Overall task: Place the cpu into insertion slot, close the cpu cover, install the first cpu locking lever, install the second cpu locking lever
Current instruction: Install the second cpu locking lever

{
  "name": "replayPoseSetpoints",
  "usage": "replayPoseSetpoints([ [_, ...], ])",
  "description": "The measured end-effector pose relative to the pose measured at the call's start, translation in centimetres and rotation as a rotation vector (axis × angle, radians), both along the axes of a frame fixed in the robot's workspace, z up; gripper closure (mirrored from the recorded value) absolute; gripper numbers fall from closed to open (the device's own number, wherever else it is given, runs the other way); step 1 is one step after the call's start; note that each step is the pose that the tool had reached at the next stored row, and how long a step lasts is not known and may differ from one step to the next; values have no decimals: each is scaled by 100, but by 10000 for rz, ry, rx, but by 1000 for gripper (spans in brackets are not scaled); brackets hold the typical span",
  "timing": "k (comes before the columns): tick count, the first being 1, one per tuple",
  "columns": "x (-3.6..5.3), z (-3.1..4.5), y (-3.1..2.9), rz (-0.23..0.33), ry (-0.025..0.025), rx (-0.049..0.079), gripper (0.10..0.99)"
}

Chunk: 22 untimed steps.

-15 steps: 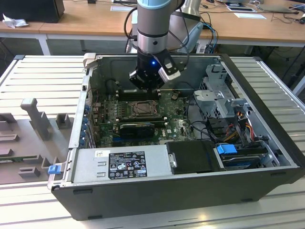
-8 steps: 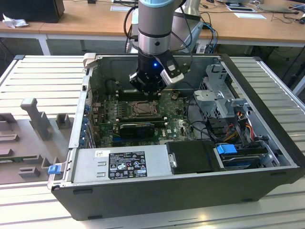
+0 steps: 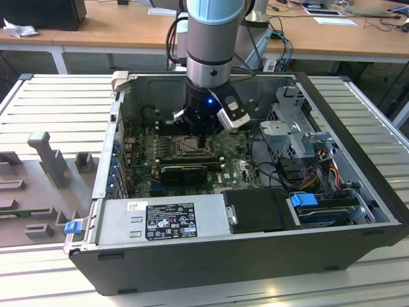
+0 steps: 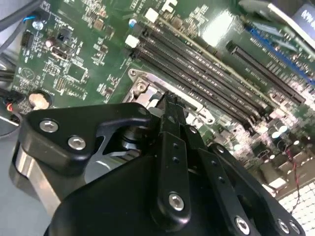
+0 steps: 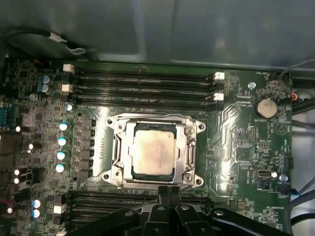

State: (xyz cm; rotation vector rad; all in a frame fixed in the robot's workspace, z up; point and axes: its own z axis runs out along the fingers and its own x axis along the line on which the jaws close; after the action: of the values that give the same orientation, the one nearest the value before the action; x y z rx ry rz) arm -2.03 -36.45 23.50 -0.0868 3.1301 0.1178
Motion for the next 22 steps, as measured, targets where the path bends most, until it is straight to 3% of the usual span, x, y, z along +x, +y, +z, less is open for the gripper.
replayPoseSetpoints([
  [4, -89, -16, -59, 96, 0, 54, 980],
  [8, -299, -44, -86, 204, 0, 72, 980],
  [10, -342, -59, -104, 274, 1, 77, 980],
  [13, -361, -160, -119, 436, 1, 136, 980],
  [15, -394, -186, -122, 512, 1, 202, 980],
  [19, -478, -230, -187, 602, -13, 668, 980],
  [22, -519, -245, -217, 626, -19, 919, 980],
])
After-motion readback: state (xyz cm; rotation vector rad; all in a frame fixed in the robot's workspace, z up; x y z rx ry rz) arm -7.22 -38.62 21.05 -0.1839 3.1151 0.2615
